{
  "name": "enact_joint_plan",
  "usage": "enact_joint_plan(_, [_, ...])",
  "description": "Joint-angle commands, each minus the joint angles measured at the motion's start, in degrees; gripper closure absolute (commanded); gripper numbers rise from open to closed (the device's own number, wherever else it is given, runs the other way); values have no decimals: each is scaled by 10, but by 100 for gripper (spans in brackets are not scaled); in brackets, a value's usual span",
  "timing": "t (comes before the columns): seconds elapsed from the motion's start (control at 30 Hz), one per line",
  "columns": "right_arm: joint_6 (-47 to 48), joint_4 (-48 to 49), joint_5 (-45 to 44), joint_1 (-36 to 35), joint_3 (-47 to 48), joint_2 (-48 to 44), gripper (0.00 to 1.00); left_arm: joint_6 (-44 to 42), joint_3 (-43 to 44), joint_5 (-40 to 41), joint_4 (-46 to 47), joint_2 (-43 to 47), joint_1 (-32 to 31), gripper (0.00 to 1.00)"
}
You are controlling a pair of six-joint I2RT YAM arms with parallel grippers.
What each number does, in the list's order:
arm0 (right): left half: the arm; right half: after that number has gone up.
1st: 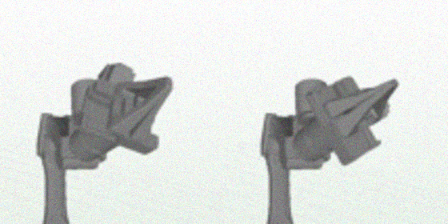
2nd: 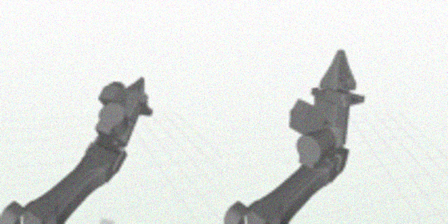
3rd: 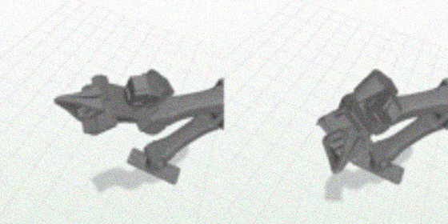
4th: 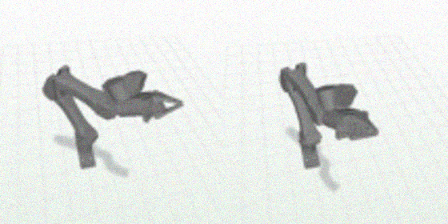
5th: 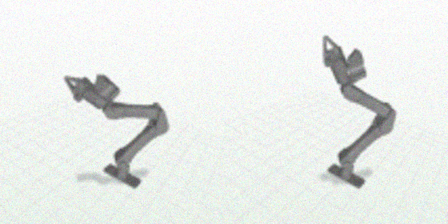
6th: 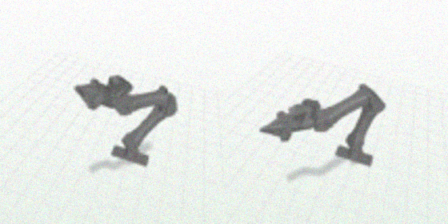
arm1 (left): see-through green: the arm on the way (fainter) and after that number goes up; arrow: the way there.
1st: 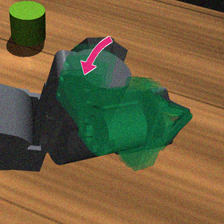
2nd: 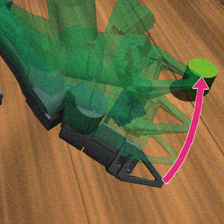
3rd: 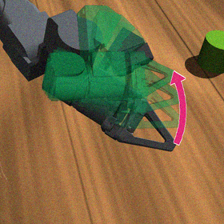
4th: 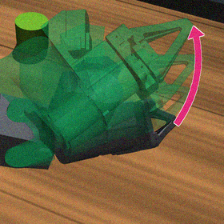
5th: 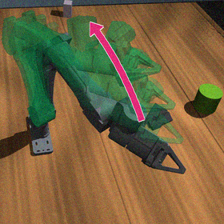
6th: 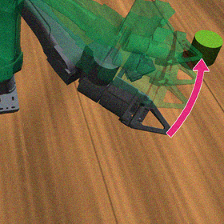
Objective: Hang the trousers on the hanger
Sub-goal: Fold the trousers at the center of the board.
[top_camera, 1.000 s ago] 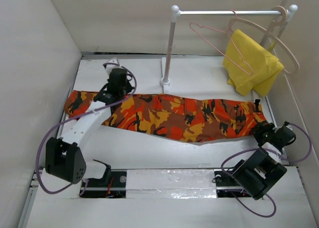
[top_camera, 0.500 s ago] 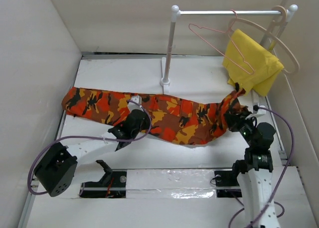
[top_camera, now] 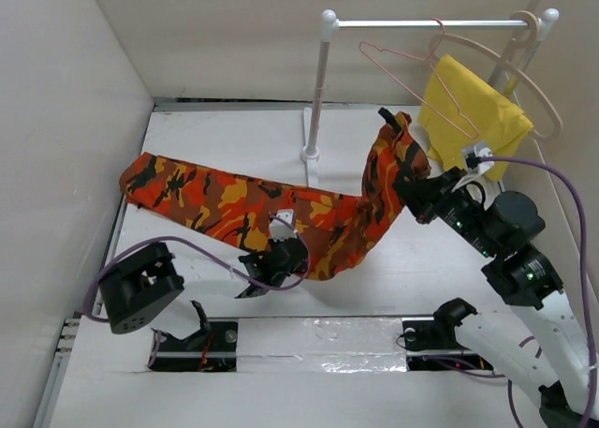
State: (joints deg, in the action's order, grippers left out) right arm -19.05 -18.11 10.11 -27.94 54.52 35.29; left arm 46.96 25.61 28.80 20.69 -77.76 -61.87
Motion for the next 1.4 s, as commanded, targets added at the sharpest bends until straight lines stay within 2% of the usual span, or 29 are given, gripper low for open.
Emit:
enact_joint_plan(0.0, [14, 26, -77, -43, 71, 3, 100, 23, 34, 9, 40, -54, -20, 100])
enact_joint_plan(0.13, [21, 15, -98, -69, 114, 5, 100, 26, 84, 9, 59, -132, -77, 100])
enact_joint_plan(0.23, [29, -2, -115, -84, 158, 6, 100, 21, 158, -5, 55, -208, -98, 100])
enact_joint_plan(0.37, [51, -43, -129, -90, 226, 17, 100, -16, 280, -62, 98, -301, -137, 100])
enact_joint_plan(0.47, [64, -58, -129, -95, 251, 35, 100, -35, 375, -70, 65, -346, -159, 100])
enact_joint_plan(0.53, [73, -66, -122, -95, 254, 47, 100, -35, 386, -74, 57, -345, -159, 100])
enact_joint_plan(0.63, [78, -48, -122, -95, 232, 65, 100, -44, 332, -92, 87, -291, -143, 100])
enact_joint_plan(0.73, [80, -20, -121, -100, 216, 84, 100, -49, 256, -98, 84, -197, -105, 79])
enact_joint_plan(0.77, [81, -16, -121, -100, 212, 91, 100, -51, 221, -100, 77, -140, -92, 70])
enact_joint_plan(0.83, [82, -4, -120, -100, 211, 114, 100, -58, 187, -85, 46, -74, -56, 64])
enact_joint_plan(0.87, [82, 3, -113, -95, 210, 122, 100, -60, 171, -77, 32, -3, -42, 64])
enact_joint_plan(0.93, [79, 24, -100, -95, 209, 144, 100, -64, 134, -66, -6, 71, 2, 64])
enact_joint_plan(0.97, [74, 32, -85, -95, 209, 152, 100, -71, 119, -66, -22, 145, 21, 64])
enact_joint_plan(1.17, [66, 95, -90, -162, 232, 251, 100, -103, 143, -73, -153, 398, 148, 65])
enact_joint_plan(1.37, [77, 154, -128, -250, 311, 391, 100, -145, 232, -38, -265, 503, 181, 66])
